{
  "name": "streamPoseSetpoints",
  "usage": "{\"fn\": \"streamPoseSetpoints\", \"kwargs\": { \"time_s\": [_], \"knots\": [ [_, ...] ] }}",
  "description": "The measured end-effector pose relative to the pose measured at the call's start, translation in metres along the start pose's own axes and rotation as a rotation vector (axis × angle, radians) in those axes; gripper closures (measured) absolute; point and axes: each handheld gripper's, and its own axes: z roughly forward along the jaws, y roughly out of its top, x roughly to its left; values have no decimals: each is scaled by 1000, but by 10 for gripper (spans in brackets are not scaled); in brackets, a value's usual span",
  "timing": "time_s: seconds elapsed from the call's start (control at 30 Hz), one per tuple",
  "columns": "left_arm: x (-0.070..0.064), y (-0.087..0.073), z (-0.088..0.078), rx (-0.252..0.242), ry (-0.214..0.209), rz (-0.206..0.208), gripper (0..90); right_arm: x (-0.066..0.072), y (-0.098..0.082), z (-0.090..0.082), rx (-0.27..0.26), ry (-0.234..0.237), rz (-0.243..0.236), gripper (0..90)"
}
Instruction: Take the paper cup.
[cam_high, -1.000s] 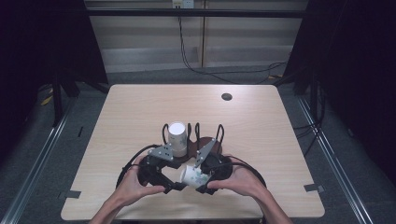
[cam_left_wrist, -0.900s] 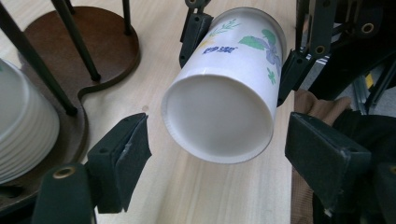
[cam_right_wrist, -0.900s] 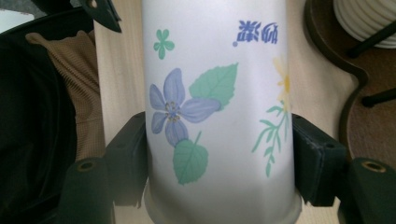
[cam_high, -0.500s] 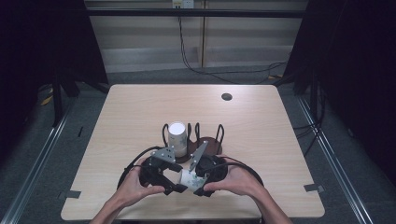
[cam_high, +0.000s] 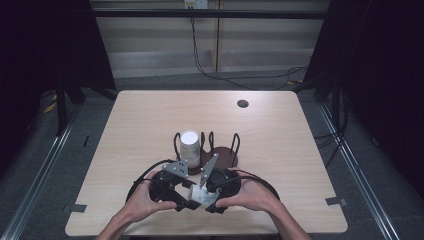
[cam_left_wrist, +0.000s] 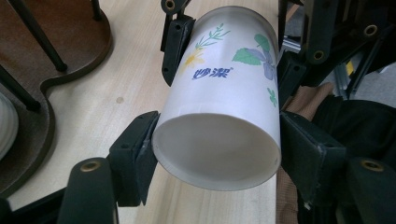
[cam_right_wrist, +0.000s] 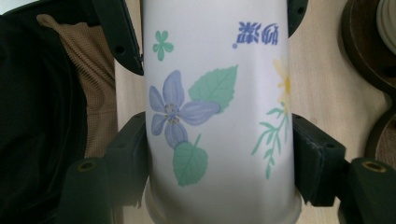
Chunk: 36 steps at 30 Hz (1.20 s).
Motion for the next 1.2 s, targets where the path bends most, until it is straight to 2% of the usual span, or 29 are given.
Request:
{"fn": "streamPoseSetpoints", "kwargs": {
  "time_s": [0.13,0.23,0.4,0.5,0.7,0.9,1.07,1.13,1.2],
  "knots": [
    [2,0,0,-1,-22,5,318,0,0,-1,-21,2,-14,307],
    [1,2,1,10,-26,23,324,1,2,1,-28,9,-24,306],
    [1,1,1,10,-24,15,323,1,2,4,-41,9,-25,306],
    [1,2,5,20,-34,14,292,1,2,4,-54,15,-31,306],
    [1,3,4,16,-38,16,349,0,1,4,-50,15,-26,297],
    [0,2,1,0,-25,17,371,0,0,3,-78,4,-27,270],
    [0,1,-1,-7,-2,13,372,0,-1,0,-104,-24,-18,199],
    [0,1,-3,-12,-4,12,372,-1,-3,-1,-119,-33,3,175],
    [0,-1,-5,-26,20,9,372,-2,-6,-1,-140,-39,13,163]
  ]
}}
